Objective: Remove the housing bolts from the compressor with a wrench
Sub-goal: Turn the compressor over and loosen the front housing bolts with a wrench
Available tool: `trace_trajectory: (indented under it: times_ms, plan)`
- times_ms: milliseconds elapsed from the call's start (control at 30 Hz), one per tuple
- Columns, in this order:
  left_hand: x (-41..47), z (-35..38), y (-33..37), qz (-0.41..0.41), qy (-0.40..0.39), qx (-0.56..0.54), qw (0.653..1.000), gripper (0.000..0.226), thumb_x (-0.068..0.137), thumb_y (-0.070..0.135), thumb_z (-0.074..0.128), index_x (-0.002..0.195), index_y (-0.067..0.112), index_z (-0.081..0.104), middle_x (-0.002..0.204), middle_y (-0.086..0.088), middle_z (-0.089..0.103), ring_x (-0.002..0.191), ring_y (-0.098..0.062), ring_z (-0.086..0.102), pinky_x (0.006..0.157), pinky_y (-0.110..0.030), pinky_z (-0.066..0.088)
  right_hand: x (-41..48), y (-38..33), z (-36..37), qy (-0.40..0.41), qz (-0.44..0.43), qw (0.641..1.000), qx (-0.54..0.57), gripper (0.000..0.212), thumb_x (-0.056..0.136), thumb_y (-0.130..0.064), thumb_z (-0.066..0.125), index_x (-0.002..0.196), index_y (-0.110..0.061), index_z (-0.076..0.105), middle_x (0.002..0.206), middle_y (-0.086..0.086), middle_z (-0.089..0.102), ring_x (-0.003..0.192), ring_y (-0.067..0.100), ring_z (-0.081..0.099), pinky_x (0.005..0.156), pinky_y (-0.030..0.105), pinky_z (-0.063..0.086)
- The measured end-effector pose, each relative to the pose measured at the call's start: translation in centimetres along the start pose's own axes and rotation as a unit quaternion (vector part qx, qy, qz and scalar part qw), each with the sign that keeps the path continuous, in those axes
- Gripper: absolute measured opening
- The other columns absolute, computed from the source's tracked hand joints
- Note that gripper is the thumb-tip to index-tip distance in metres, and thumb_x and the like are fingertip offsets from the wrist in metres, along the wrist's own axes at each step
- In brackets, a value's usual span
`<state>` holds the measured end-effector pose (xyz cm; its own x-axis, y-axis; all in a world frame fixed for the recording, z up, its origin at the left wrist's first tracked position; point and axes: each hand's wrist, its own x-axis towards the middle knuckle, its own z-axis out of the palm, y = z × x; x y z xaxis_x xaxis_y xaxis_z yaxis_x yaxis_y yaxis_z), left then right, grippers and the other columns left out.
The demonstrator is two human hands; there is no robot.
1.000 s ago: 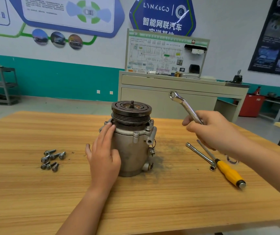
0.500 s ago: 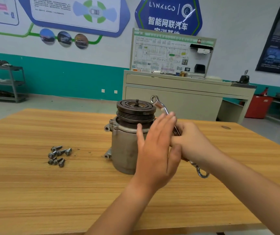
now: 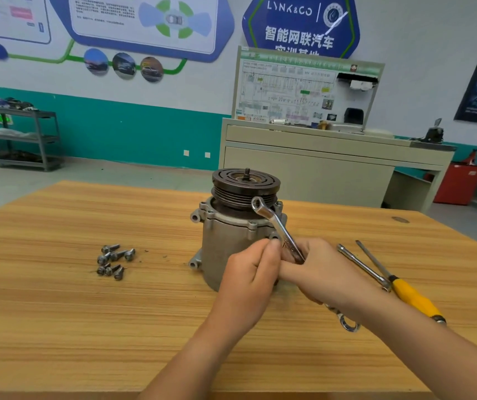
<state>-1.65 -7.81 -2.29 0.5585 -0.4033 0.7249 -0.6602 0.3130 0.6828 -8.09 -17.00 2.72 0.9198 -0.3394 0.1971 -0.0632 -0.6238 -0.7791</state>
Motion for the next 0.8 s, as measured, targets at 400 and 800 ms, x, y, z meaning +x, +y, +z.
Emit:
trace_trajectory:
  times_ms: [400, 800]
  plan:
    - [3.3, -5.0, -4.4, -0.031, 0.249, 0.148, 0.957, 0.029, 0.092, 0.025, 0.039, 0.114, 0.017, 0.056, 0.113, 0.005, 0.052, 0.101, 0.005, 0.048, 0.084, -0.002, 0.034, 0.1, 1.2, -4.7, 0.056, 0.018, 0.978, -0.201, 0.023, 0.093, -0.019, 0.041, 0.096, -0.011, 0.062, 0.056, -0.004, 0.05, 0.05, 0.01, 0.044, 0.049, 0.028, 0.031]
    - [1.3, -4.7, -8.1, -0.069, 0.087, 0.256, 0.96, 0.069, 0.084, 0.058, 0.021, 0.147, 0.03, 0.014, 0.15, 0.018, 0.002, 0.135, 0.01, -0.004, 0.112, -0.024, 0.004, 0.8, -2.5, -4.4, 0.02, -0.084, 0.716, -0.692, 0.027, 0.09, -0.003, 0.04, 0.114, -0.015, 0.047, 0.058, -0.004, 0.03, 0.045, 0.011, 0.026, 0.038, 0.024, 0.019]
